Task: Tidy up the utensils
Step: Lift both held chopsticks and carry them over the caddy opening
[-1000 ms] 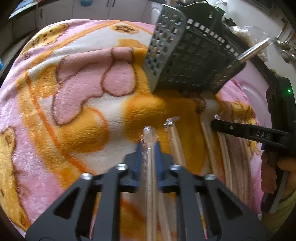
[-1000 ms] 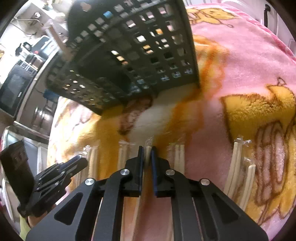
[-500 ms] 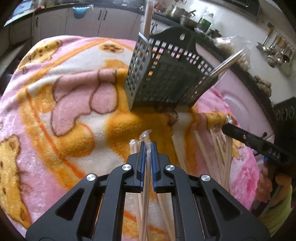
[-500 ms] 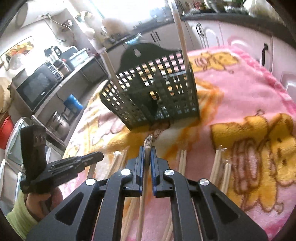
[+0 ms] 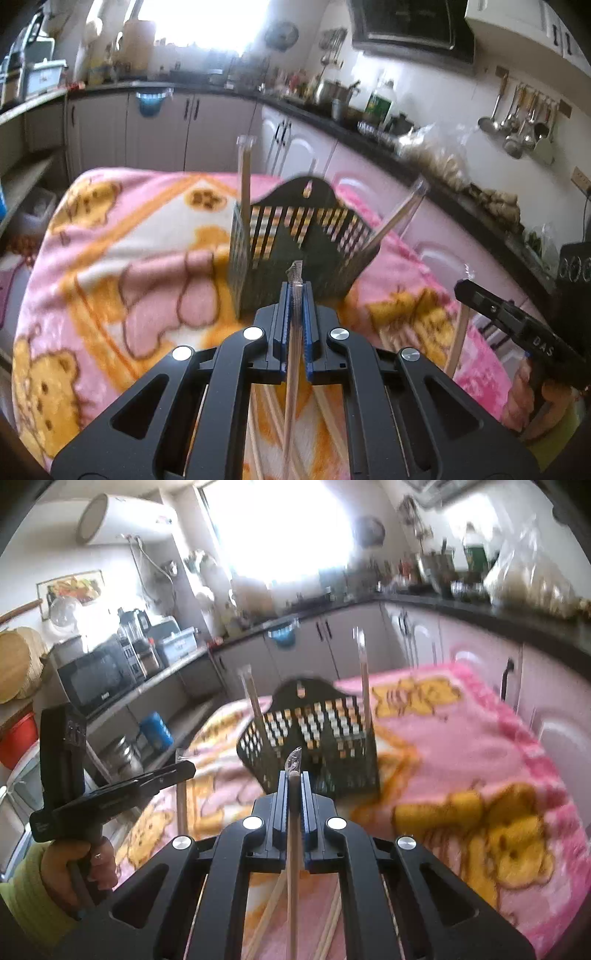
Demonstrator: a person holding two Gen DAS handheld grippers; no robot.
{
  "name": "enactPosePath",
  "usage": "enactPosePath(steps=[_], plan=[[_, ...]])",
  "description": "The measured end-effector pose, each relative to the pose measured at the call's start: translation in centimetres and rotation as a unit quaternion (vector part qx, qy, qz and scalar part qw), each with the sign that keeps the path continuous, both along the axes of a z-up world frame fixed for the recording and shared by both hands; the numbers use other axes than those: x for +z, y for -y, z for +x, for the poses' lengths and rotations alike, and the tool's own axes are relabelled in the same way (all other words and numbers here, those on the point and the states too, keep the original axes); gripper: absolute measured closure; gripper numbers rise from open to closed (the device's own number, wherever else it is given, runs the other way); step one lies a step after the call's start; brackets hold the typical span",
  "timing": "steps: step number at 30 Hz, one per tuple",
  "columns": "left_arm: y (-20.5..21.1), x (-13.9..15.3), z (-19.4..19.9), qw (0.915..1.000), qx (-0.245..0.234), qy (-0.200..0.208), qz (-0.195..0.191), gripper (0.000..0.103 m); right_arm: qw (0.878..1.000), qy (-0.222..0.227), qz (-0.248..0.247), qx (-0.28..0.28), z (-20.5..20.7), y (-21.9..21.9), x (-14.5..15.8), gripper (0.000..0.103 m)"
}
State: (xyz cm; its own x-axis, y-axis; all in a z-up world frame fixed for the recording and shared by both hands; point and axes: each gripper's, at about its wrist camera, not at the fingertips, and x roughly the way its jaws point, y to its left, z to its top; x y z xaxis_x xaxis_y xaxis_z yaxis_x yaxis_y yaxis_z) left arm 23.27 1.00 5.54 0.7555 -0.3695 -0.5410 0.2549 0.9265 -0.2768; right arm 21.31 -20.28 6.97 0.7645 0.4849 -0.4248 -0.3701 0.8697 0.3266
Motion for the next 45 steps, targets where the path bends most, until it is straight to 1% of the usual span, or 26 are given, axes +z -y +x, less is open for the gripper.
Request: enactPosePath(steps=[3, 13, 23, 27, 33, 37, 42, 45], plan=[[0.2, 1.3, 0.3, 0.9997, 0.004, 0.022, -0.006, 0.102, 1.0, 0.021, 0.008, -0.006, -0.1, 0.4, 0.8, 0.097], [0.9, 5.3, 2.1, 0.9965, 0.01, 0.074, -0.038, 0.102, 0.996, 0.078, 0.029, -0.038, 0.7, 1.5, 3.4, 0.097], [2.3, 9.5, 4.8, 0.9885, 0.027, 0.138, -0.057, 0.102, 0.989, 0.129, 0.036, -0.06, 2.9, 1.8, 6.0, 0.097], [2.8, 10.4, 5.7, 0.9856, 0.033, 0.156, -0.057, 0.102, 0.986, 0.146, 0.039, -0.069, 3.9, 1.8, 6.7, 0.097], [3.4, 11.1, 7.2, 0.9812, 0.041, 0.183, -0.045, 0.102, 0.981, 0.173, 0.039, -0.084, 5.7, 1.6, 7.5, 0.097], [3.6, 11.5, 7.8, 0.9766, 0.05, 0.205, -0.042, 0.102, 0.976, 0.192, 0.04, -0.096, 7.2, 1.5, 7.9, 0.097], [3.9, 11.2, 8.8, 0.9723, 0.058, 0.221, -0.047, 0.102, 0.97, 0.214, 0.034, -0.109, 9.0, 1.1, 8.1, 0.097], [4.1, 10.5, 9.5, 0.9699, 0.063, 0.231, -0.044, 0.102, 0.968, 0.221, 0.027, -0.117, 10.3, 0.9, 8.0, 0.097]])
